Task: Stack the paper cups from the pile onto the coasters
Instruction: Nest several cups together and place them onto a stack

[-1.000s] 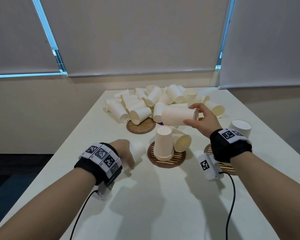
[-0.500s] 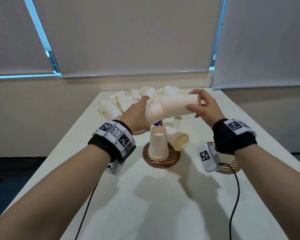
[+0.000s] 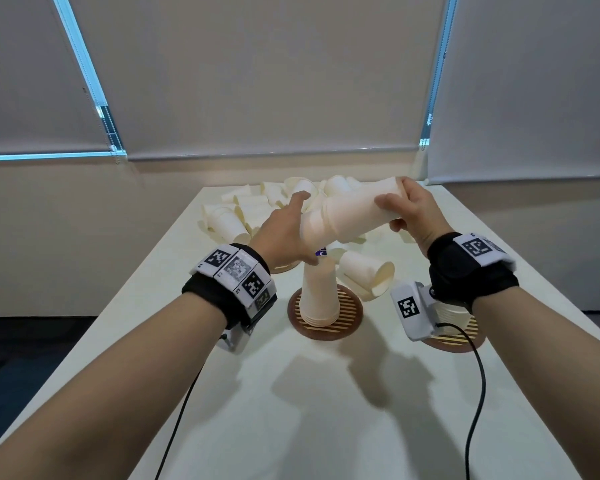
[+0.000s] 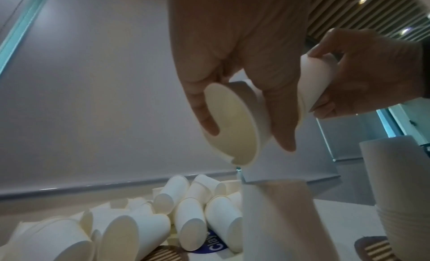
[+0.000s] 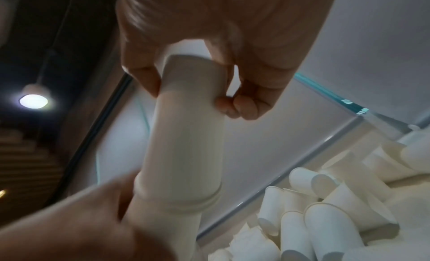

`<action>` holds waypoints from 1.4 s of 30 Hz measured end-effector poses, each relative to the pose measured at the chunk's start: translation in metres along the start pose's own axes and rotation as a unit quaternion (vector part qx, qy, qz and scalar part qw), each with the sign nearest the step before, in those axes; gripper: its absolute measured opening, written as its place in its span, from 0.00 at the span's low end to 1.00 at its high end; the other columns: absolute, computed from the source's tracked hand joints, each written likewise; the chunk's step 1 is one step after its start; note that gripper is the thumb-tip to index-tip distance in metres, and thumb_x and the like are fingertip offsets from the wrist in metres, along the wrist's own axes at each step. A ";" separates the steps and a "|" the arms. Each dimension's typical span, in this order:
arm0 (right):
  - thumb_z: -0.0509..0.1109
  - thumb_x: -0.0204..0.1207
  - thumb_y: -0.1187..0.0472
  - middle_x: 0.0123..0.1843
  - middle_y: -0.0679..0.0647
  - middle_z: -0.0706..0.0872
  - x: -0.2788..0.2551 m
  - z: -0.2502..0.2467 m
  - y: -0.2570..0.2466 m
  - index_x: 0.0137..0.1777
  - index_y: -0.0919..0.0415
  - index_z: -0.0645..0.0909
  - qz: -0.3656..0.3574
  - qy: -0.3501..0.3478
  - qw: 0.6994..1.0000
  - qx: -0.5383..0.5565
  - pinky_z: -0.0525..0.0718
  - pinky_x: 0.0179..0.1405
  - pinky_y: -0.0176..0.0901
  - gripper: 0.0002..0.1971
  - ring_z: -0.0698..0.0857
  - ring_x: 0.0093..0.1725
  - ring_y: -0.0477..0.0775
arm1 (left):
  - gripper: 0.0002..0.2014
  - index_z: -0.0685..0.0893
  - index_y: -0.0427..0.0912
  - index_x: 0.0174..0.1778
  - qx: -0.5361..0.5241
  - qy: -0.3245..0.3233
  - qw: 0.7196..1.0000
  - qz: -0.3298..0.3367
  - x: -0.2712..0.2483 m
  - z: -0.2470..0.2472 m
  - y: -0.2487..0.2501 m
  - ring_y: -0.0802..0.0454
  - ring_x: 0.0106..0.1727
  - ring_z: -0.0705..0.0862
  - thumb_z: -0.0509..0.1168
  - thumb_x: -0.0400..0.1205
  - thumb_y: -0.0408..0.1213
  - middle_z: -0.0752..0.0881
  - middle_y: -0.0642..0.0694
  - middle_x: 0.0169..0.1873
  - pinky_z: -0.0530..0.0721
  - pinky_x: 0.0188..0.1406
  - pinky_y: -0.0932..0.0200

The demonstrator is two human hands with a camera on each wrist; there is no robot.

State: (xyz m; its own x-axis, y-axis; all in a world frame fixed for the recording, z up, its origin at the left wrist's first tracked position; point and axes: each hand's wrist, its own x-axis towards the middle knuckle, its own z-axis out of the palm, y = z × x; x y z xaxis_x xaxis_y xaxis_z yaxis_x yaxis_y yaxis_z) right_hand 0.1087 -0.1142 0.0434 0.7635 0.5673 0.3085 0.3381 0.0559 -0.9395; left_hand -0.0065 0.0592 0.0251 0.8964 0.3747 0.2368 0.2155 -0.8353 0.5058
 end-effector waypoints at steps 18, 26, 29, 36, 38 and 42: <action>0.59 0.82 0.49 0.64 0.56 0.81 0.002 0.025 0.020 0.70 0.59 0.74 0.100 0.027 0.974 -0.201 0.76 0.55 0.46 0.21 0.83 0.53 0.56 | 0.34 0.70 0.51 0.65 -0.344 -0.015 0.933 -0.104 -0.007 0.048 -0.012 0.56 0.57 0.82 0.80 0.68 0.43 0.82 0.55 0.55 0.83 0.56 0.54; 0.60 0.81 0.61 0.76 0.59 0.74 -0.008 0.025 0.072 0.78 0.56 0.67 0.269 -0.134 0.885 -0.356 0.75 0.58 0.45 0.24 0.77 0.62 0.57 | 0.30 0.71 0.54 0.61 -0.260 -0.134 0.947 -0.134 -0.020 0.070 -0.036 0.61 0.51 0.79 0.78 0.69 0.31 0.80 0.58 0.48 0.77 0.52 0.61; 0.59 0.82 0.62 0.77 0.57 0.72 -0.008 0.028 0.075 0.78 0.53 0.67 0.257 -0.131 0.898 -0.332 0.74 0.64 0.45 0.24 0.76 0.69 0.59 | 0.32 0.71 0.52 0.66 -0.216 -0.158 0.957 -0.115 -0.017 0.069 -0.036 0.53 0.60 0.79 0.77 0.69 0.31 0.81 0.53 0.56 0.75 0.63 0.56; 0.62 0.80 0.64 0.69 0.59 0.82 0.001 0.034 0.090 0.67 0.60 0.81 0.229 -0.003 0.957 -0.177 0.73 0.56 0.41 0.16 0.78 0.58 0.55 | 0.24 0.76 0.38 0.70 -0.026 -0.217 0.966 -0.139 0.006 0.057 -0.045 0.44 0.68 0.79 0.63 0.76 0.24 0.82 0.40 0.66 0.77 0.68 0.50; 0.63 0.78 0.66 0.65 0.59 0.85 0.006 0.032 0.090 0.60 0.61 0.85 0.195 0.077 0.968 -0.141 0.75 0.60 0.44 0.14 0.80 0.63 0.60 | 0.19 0.77 0.39 0.69 -0.047 -0.168 0.971 -0.161 0.012 0.050 -0.047 0.46 0.69 0.78 0.62 0.80 0.27 0.81 0.43 0.67 0.72 0.65 0.59; 0.59 0.78 0.69 0.56 0.54 0.85 0.022 0.032 0.077 0.49 0.57 0.86 0.123 0.123 0.983 -0.066 0.77 0.56 0.45 0.14 0.80 0.59 0.56 | 0.27 0.71 0.41 0.73 -0.196 -0.038 0.963 -0.179 0.026 0.041 -0.045 0.50 0.60 0.83 0.63 0.82 0.53 0.82 0.46 0.62 0.81 0.61 0.57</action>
State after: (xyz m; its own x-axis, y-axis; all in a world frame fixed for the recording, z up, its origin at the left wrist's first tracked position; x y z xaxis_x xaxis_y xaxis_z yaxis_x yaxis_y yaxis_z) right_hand 0.1340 -0.0714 -0.0271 0.9354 0.3338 0.1166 0.1829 -0.1745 -0.9675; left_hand 0.0231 0.0904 -0.0256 0.8203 0.5683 -0.0641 0.3668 -0.4369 0.8213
